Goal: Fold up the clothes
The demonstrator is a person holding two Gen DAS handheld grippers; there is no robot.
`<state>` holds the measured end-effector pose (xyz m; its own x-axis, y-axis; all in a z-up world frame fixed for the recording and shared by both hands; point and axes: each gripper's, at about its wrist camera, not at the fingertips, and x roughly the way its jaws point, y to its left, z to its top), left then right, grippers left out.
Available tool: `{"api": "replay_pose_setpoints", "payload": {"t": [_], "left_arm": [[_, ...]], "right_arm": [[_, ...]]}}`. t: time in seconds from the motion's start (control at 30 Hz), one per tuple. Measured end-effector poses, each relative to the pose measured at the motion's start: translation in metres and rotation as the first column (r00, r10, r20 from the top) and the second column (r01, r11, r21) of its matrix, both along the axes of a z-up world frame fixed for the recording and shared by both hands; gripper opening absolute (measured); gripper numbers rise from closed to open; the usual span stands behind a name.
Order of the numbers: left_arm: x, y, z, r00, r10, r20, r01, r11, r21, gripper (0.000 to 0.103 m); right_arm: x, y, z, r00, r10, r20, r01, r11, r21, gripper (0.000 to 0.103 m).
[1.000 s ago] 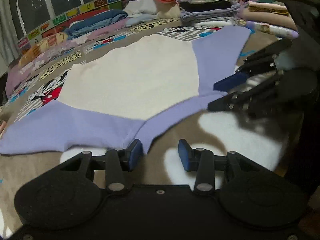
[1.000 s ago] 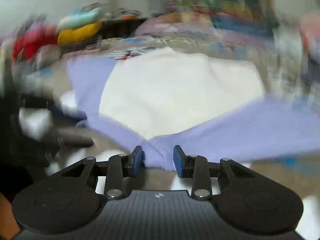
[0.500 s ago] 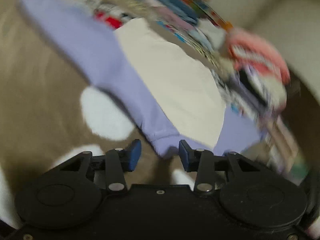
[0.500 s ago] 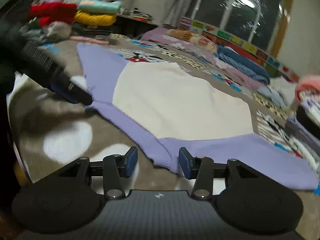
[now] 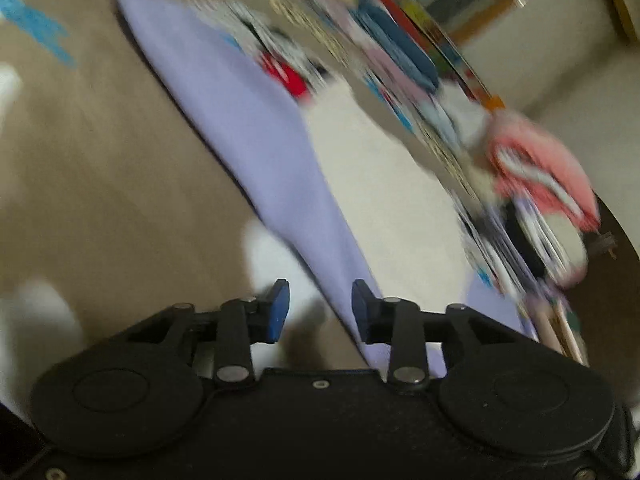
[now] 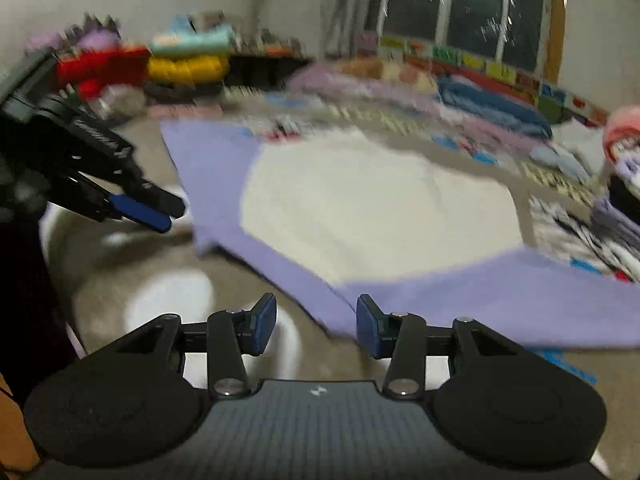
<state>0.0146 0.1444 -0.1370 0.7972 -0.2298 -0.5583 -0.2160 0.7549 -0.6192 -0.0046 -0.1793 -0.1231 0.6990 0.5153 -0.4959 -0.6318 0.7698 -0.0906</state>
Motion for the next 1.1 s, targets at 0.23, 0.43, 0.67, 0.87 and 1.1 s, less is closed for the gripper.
{"api": "replay_pose_setpoints", "payload": {"t": [0.23, 0.43, 0.67, 0.87, 1.1], "left_arm": [[0.036, 0.118, -0.007, 0.936, 0.351, 0.005, -0.35, 0.936, -0.047, 0.04], [0.09, 0.186, -0.014, 0.917, 0.399, 0.013, -0.397, 0.914, -0.082, 0.008], [0.103, 0.2, -0.023, 0.931, 0.365, 0.002, -0.365, 0.931, 0.012, 0.011], [0.082, 0.206, -0.008, 0.906, 0.423, 0.028, -0.423, 0.906, 0.004, 0.03], [0.044, 0.152, 0.025, 0.923, 0.368, 0.116, -0.385, 0.901, 0.2, 0.046]], "right_arm": [[0.013, 0.059, 0.01, 0.989, 0.137, 0.057, -0.139, 0.99, 0.032, 0.045], [0.034, 0.107, -0.011, 0.978, 0.205, -0.047, -0.203, 0.979, 0.033, 0.046], [0.026, 0.109, -0.015, 0.976, 0.206, -0.074, -0.206, 0.978, 0.018, 0.048], [0.019, 0.114, -0.015, 0.98, 0.188, -0.059, -0.189, 0.982, -0.015, 0.048], [-0.017, 0.096, -0.004, 0.971, 0.238, -0.027, -0.238, 0.971, 0.002, 0.047]]}}
